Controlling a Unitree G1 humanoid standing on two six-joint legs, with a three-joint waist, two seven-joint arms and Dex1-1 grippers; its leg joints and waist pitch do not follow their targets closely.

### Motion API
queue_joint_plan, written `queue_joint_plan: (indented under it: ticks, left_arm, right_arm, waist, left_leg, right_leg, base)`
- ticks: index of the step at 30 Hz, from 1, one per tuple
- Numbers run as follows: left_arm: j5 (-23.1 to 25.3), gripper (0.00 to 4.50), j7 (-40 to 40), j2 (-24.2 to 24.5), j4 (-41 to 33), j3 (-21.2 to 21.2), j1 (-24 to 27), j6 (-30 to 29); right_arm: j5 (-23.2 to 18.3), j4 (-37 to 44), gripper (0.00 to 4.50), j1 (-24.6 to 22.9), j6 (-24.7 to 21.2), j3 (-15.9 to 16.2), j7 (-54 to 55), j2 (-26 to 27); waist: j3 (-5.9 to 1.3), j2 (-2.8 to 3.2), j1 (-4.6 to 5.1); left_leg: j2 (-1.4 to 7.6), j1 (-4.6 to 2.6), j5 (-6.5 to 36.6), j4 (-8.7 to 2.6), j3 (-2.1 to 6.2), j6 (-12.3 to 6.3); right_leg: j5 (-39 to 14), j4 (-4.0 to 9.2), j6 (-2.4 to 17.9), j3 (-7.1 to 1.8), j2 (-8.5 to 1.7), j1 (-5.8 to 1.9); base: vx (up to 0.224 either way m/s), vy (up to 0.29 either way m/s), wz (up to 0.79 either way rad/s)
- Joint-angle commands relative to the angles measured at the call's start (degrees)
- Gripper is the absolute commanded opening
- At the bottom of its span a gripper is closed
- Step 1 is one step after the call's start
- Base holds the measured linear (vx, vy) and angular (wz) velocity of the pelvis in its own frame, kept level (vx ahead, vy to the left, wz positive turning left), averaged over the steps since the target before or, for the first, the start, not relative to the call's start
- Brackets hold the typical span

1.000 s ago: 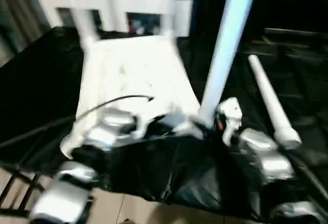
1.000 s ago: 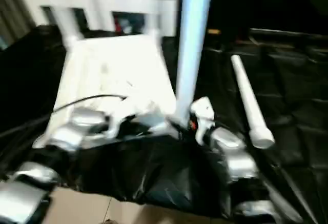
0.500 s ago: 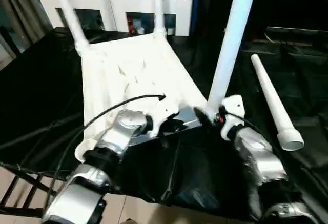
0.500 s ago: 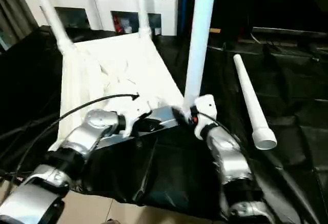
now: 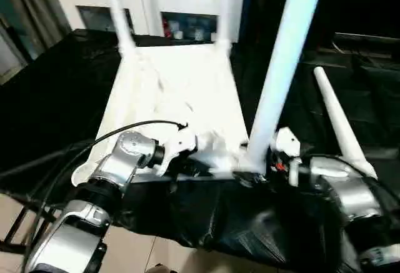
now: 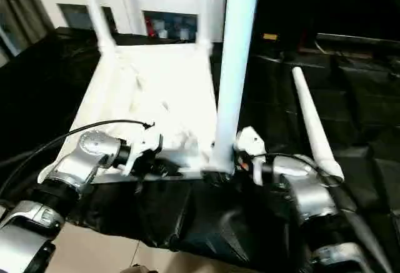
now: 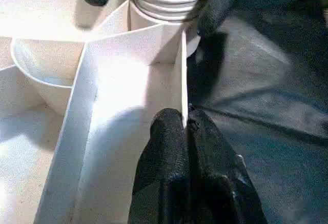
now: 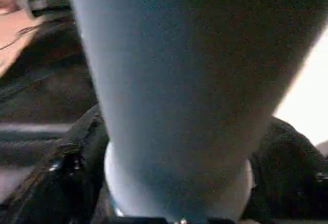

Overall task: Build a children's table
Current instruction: Rotate leg to tighten

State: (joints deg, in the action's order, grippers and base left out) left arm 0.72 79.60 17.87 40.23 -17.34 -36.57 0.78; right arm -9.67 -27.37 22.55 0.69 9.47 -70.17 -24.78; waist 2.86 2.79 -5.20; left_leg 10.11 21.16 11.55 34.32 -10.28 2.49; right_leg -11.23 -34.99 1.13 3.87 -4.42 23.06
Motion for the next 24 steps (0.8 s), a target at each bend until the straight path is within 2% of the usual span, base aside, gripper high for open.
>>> queue_joint_plan:
  ticks: [1,10,11,13,14,15,16,17,19,21,24]
  left_arm:
    - [-0.93,0.00,3.61,-0.20,-0.55,-1.62,-0.25,1.30]
    - [-1.17,0.00,3.93,-0.03,0.17,-1.18,-0.19,1.42]
    - [-1.71,0.00,3.70,-0.31,0.04,-0.70,-0.21,0.54]
    - [-2.24,0.00,3.79,-0.51,-0.44,-0.39,-0.13,-0.62]
    - [-2.67,0.00,2.10,-1.30,-0.90,0.34,-0.14,-1.76]
    - [-1.58,0.00,-5.49,-3.78,-0.87,1.55,-0.58,-3.78]
    - [-1.58,0.00,-5.49,-3.78,-0.87,1.55,-0.58,-3.78]
    - [-0.04,0.00,-11.65,-5.74,-0.33,1.98,-0.99,-4.87]
    - [0.61,0.00,-14.94,-6.96,-0.04,2.28,-1.17,-5.66]
    - [1.12,0.00,-19.76,-9.07,-0.05,2.96,-1.21,-6.96]
    - [2.56,0.00,-26.43,-11.83,-0.74,3.42,-0.83,-7.94]
  right_arm:
    - [-0.57,-0.23,3.57,1.10,-0.25,0.88,-1.81,0.03]
    - [-1.46,1.22,2.83,-0.31,-1.71,1.17,-2.39,1.00]
    - [-1.47,1.24,2.78,-0.78,-2.54,0.36,-0.11,1.84]
    - [-1.55,1.08,2.78,-0.97,-3.11,-0.46,2.19,2.69]
    - [-1.37,0.61,2.75,-1.00,-3.87,-1.60,5.93,3.87]
    - [0.17,-1.08,2.75,-0.94,-4.47,-4.40,17.97,7.60]
    - [0.17,-1.08,2.74,-0.94,-4.47,-4.40,17.97,7.60]
    - [1.87,-2.35,2.74,-0.93,-4.34,-5.66,26.38,10.13]
    - [3.08,-3.07,2.74,-0.93,-4.10,-6.08,30.94,11.55]
    - [4.37,-4.18,2.73,-0.65,-4.92,-7.18,38.19,14.19]
    - [5.54,-4.35,2.73,-0.51,-6.64,-8.57,46.71,18.17]
  waist:
    - [-3.73,-0.97,-0.05]
    - [-3.87,-1.02,-0.20]
    - [-3.87,-0.40,-0.26]
    - [-3.78,-0.74,-0.13]
    - [-3.69,-0.75,0.02]
    - [-3.50,-0.74,0.39]
    - [-3.47,-0.67,0.53]
    - [-3.46,-0.74,0.93]
    - [-3.36,-0.96,1.56]
    - [-3.30,-0.69,1.93]
    - [-3.36,-0.91,2.05]
  left_leg:
    - [3.42,-0.30,6.22,-3.63,0.86,-7.05]
    - [3.35,-0.25,4.99,-3.49,0.85,-7.14]
    - [3.35,-0.32,5.33,-3.48,0.91,-6.94]
    - [3.35,-0.31,6.14,-3.67,0.93,-6.31]
    - [3.35,-0.35,6.75,-3.80,0.89,-5.74]
    - [3.41,-0.31,7.64,-4.03,1.02,-4.59]
    - [3.38,-0.42,8.33,-4.14,1.12,-3.83]
    - [3.26,-0.42,9.15,-4.31,1.27,-2.37]
    - [2.95,-0.56,10.33,-4.37,1.24,-1.32]
    - [2.78,-0.54,10.31,-4.25,1.08,-1.90]
    - [2.66,-0.44,9.13,-4.28,1.11,-2.20]
  right_leg:
    - [-5.77,3.69,15.32,-2.65,-4.44,-3.21]
    - [-3.87,3.49,15.63,-2.61,-4.45,-3.31]
    - [-4.28,3.49,15.62,-2.60,-4.45,-3.22]
    - [-5.32,3.70,15.46,-2.58,-4.42,-3.27]
    - [-6.32,3.77,15.22,-2.58,-4.36,-3.22]
    - [-7.90,3.91,15.01,-2.67,-4.47,-3.12]
    - [-9.27,4.11,14.75,-2.67,-4.56,-3.07]
    - [-11.55,4.30,13.98,-2.61,-4.59,-3.27]
    - [-14.13,4.79,12.99,-2.67,-4.55,-3.24]
    - [-14.29,4.95,12.63,-2.81,-4.42,-3.05]
    - [-15.91,5.25,11.25,-2.80,-4.42,-3.20]
  base:
    - [0.000,0.000,0.00]
    - [0.000,0.000,0.00]
    - [0.000,0.000,0.00]
    - [0.000,0.000,0.00]
    - [0.000,0.000,0.00]
    - [0.000,0.000,0.00]
    - [0.000,0.000,0.00]
    - [0.000,0.000,0.00]
    - [0.000,0.000,0.00]
    - [0.000,0.000,0.00]
    - [0.000,0.000,0.00]
